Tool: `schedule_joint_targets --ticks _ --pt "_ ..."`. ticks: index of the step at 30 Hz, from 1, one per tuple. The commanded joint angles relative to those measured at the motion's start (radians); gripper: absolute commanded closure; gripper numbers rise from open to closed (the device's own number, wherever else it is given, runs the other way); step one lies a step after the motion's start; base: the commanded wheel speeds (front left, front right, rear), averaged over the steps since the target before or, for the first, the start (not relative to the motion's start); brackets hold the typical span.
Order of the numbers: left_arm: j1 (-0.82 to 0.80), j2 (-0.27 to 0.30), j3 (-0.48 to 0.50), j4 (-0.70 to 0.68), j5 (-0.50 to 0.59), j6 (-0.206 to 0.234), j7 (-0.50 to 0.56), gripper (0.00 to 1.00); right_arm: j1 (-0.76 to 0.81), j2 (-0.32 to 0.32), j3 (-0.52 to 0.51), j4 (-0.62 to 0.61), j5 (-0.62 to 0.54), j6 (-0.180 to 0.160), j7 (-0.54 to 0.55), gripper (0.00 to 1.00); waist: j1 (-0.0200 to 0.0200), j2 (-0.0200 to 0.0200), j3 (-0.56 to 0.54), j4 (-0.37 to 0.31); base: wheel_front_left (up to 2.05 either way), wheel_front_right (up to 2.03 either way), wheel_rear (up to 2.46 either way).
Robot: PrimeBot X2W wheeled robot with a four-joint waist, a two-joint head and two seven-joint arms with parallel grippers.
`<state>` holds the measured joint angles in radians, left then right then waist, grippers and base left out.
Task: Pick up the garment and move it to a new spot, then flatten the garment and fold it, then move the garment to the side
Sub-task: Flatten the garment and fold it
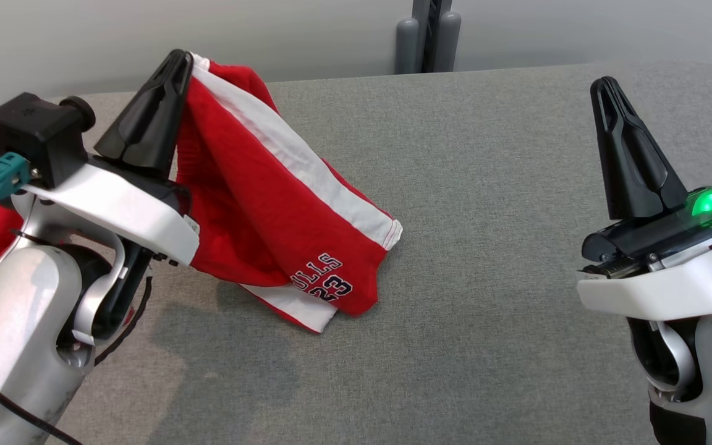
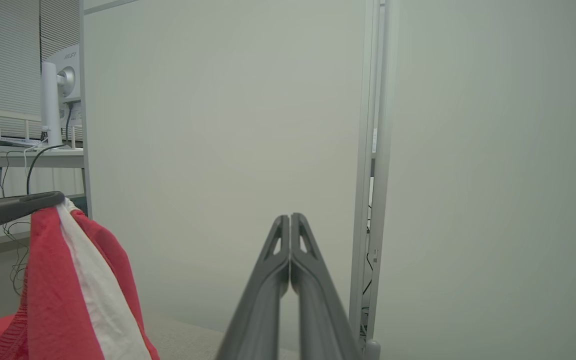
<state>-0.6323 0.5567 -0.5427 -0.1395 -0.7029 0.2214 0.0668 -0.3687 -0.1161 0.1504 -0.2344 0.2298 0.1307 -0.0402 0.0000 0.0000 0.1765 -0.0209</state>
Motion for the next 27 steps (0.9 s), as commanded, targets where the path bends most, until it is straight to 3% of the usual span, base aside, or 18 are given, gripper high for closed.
schedule_joint_targets --ticks 1,6,7,8,9,10,22,23,24,25,27 --pt "0.009 0.003 -0.001 -0.004 0.005 0.007 -0.001 1.0 0.009 0.0 0.0 -0.005 0.0 0.0 0.003 1.0 0.0 0.0 0.0 -0.001 0.0 0.0 0.0" --pt "0.03 0.006 -0.008 -0.012 -0.001 0.011 0.003 1.0 0.034 0.01 -0.006 0.0 -0.002 0.0 0.0 1.0 0.0 0.0 -0.001 -0.004 0.0 0.0 0.0" --pt "0.035 0.006 -0.009 -0.012 -0.002 0.014 0.003 1.0 0.039 0.012 -0.007 0.0 -0.006 0.0 0.0 0.85 0.0 0.0 -0.001 -0.005 0.0 0.0 0.0" --pt "0.041 0.005 -0.009 -0.012 -0.005 0.017 0.002 1.0 0.044 0.015 -0.009 0.001 -0.009 0.0 0.0 0.58 0.0 0.0 -0.001 -0.005 0.0 0.0 0.0" --pt "0.049 0.002 -0.009 -0.012 -0.01 0.02 0.0 1.0 0.053 0.018 -0.013 0.004 -0.01 0.0 0.004 0.15 0.0 0.0 0.0 -0.004 0.0 0.0 0.0" --pt "0.06 0.0 -0.009 -0.012 -0.013 0.023 -0.004 1.0 0.061 0.02 -0.017 0.006 -0.013 0.0 0.003 0.0 0.0 0.0 -0.001 -0.004 0.0 0.0 0.0" --pt "0.284 -0.079 -0.021 0.09 -0.075 0.069 -0.128 1.0 0.229 0.055 -0.065 0.091 -0.007 0.0 -0.026 0.0 0.0 0.0 0.021 0.009 0.0 0.0 0.0" --pt "0.298 -0.085 -0.022 0.103 -0.075 0.07 -0.14 0.88 0.238 0.056 -0.064 0.097 -0.007 0.0 -0.024 0.0 0.0 0.0 0.022 0.01 0.0 0.0 0.0" --pt "0.31 -0.091 -0.024 0.114 -0.075 0.068 -0.155 0.54 0.248 0.058 -0.063 0.104 -0.005 0.0 -0.026 0.0 0.0 0.0 0.023 0.011 0.0 0.0 0.0" --pt "0.321 -0.097 -0.023 0.125 -0.076 0.07 -0.169 0.0 0.257 0.059 -0.062 0.109 -0.003 0.0 -0.029 0.0 0.0 0.0 0.023 0.012 0.0 0.0 0.0" --pt "0.336 -0.108 -0.014 0.142 -0.073 0.075 -0.202 0.0 0.266 0.061 -0.06 0.117 -0.003 0.0 -0.035 0.0 0.0 0.0 0.024 0.012 0.0 0.0 0.0"
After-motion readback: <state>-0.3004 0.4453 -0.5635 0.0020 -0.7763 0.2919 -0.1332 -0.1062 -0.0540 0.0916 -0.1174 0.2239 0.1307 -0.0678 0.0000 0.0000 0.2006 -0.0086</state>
